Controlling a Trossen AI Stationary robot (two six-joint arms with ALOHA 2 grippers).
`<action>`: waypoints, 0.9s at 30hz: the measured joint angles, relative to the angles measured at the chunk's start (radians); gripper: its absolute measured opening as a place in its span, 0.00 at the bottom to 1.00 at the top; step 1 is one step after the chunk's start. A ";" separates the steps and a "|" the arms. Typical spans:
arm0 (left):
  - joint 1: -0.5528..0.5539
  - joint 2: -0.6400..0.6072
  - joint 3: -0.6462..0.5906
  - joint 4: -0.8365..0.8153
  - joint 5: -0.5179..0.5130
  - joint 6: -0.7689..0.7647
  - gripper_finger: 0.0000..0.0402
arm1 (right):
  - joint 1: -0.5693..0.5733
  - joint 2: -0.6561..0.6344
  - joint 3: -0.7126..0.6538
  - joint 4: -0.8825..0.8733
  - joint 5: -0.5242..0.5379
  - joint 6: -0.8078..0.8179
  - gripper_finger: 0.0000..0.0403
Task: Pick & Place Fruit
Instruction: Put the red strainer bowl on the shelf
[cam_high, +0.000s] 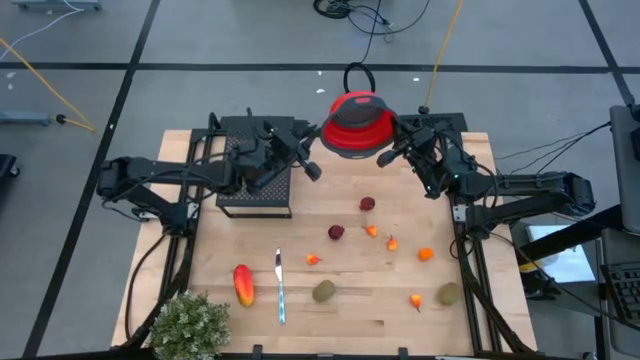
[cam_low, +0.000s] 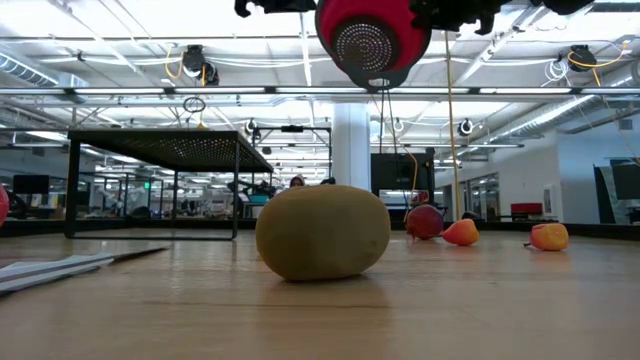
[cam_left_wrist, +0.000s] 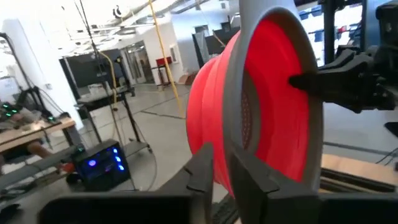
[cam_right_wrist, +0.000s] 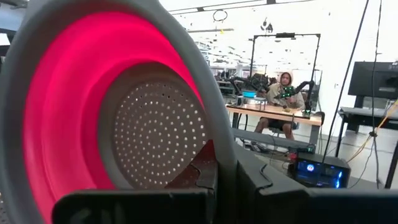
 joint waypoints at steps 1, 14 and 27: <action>0.002 0.000 0.000 0.000 0.008 -0.013 0.18 | 0.000 -0.001 0.000 0.002 0.001 -0.006 0.02; 0.046 -0.002 0.000 -0.002 0.070 -0.173 0.52 | -0.006 -0.002 0.000 0.004 0.030 -0.027 0.02; -0.010 0.001 0.000 0.008 -0.089 -0.009 0.53 | -0.008 -0.002 0.000 0.002 0.078 -0.142 0.02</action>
